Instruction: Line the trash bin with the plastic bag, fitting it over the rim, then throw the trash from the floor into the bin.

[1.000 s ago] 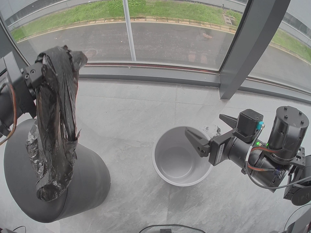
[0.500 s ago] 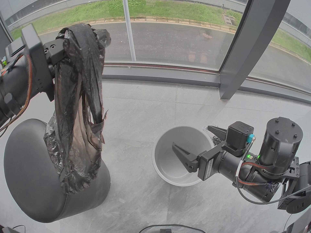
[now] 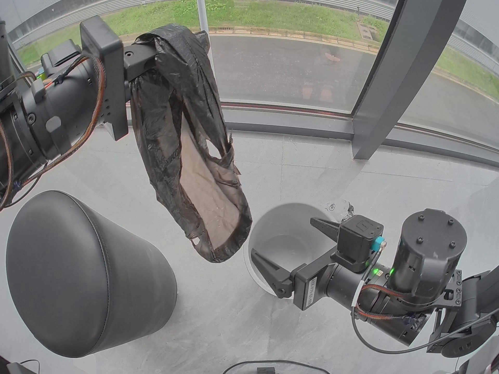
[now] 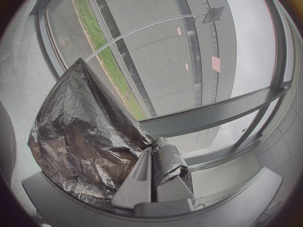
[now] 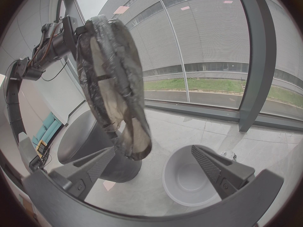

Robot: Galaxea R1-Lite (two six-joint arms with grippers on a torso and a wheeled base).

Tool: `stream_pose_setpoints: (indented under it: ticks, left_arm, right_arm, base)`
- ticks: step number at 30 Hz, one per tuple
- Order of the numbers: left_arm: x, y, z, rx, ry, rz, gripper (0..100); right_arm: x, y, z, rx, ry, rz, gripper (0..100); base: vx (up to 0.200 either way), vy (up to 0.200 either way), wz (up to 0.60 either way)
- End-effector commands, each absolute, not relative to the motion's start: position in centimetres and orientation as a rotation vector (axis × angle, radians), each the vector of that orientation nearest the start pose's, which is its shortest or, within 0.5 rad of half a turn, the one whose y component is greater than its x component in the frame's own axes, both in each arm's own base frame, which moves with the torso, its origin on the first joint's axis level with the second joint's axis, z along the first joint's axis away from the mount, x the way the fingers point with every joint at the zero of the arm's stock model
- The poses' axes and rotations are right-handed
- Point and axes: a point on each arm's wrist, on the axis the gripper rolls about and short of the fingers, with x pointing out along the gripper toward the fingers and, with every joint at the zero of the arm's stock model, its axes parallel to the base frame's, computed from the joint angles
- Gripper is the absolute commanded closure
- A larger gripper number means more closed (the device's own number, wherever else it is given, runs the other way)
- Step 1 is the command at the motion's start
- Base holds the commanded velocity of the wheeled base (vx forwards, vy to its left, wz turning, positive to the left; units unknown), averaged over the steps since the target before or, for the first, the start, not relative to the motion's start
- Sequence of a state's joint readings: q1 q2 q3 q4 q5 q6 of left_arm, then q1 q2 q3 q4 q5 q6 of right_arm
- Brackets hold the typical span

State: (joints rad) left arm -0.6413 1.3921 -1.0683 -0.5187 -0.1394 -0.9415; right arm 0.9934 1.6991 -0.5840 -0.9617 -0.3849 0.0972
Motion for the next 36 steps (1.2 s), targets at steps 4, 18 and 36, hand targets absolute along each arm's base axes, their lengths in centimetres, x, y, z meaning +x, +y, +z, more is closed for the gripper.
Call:
stream_pose_setpoints:
  ticks: [4, 18, 36]
  left_arm:
    - [18.7, -15.7, 33.5, -0.948, 0.205, -0.854, 100]
    - [16.8, -16.2, 34.5, -1.016, 0.222, -0.919, 100]
    - [15.5, -15.7, 34.9, -1.050, 0.233, -0.956, 100]
  right_arm:
    - [16.4, 24.0, 14.4, -0.014, 0.188, 0.604, 0]
    - [19.4, 27.6, 10.8, 0.030, 0.171, 0.569, 0]
    - [22.7, 29.9, 9.9, 0.048, 0.128, 0.456, 0]
  base:
    - [0.000, 0.000, 0.00]
    - [0.000, 0.000, 0.00]
    - [0.000, 0.000, 0.00]
